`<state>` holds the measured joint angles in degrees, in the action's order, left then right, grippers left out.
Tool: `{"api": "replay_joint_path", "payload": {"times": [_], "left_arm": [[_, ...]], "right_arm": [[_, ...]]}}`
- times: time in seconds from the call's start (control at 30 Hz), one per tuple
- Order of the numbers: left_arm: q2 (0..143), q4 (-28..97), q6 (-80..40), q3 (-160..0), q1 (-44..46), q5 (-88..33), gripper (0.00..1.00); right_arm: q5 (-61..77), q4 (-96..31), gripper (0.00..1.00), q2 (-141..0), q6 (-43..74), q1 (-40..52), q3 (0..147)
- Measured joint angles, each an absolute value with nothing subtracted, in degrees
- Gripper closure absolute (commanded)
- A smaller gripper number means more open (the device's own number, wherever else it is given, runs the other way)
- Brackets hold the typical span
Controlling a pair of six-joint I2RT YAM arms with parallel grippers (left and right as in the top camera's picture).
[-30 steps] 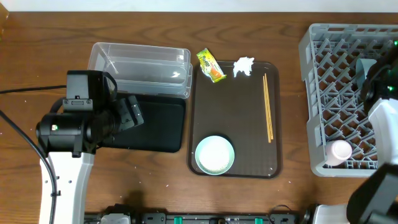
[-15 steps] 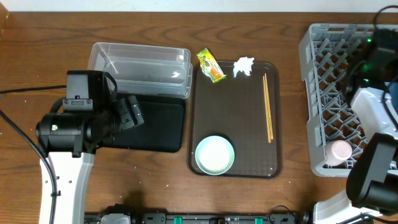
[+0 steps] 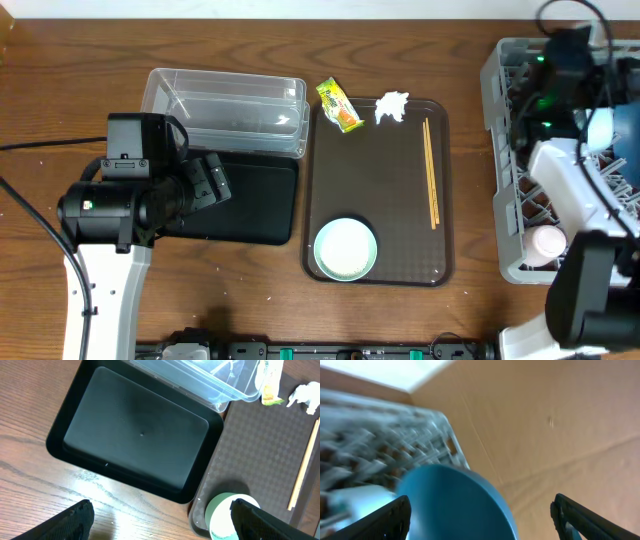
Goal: Sort waste into correct bins and load items into the dishwasher rack
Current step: 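Carry the teal bowl into the dish rack and release it, then reach the right gripper to the pale green bowl and grasp its rim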
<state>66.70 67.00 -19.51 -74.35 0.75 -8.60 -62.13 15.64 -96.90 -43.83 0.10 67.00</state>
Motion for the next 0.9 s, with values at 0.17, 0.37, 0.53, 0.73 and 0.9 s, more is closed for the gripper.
{"api": "replay_joint_path", "payload": {"times": [0.17,0.37,0.53,0.73,0.9], "left_arm": [[66.7,67.0,-19.5,-74.3,0.8,-8.6,0.10],[66.7,67.0,-19.5,-74.3,0.8,-8.6,0.11],[66.7,67.0,-19.5,-74.3,0.8,-8.6,0.10],[66.7,67.0,-19.5,-74.3,0.8,-8.6,0.10],[66.7,67.0,-19.5,-74.3,0.8,-8.6,0.10]], "right_arm": [[-58.8,1.7,0.13,-92.7,-38.3,9.9,67.5],[-37.7,-28.2,0.26,-92.6,-17.8,21.1,67.4],[-11.8,-39.4,0.30,-92.7,1.4,23.5,67.3],[9.8,-47.4,0.34,-92.7,9.3,27.4,67.2],[11.4,-49.7,0.39,-93.4,11.6,34.5,67.0]]}}
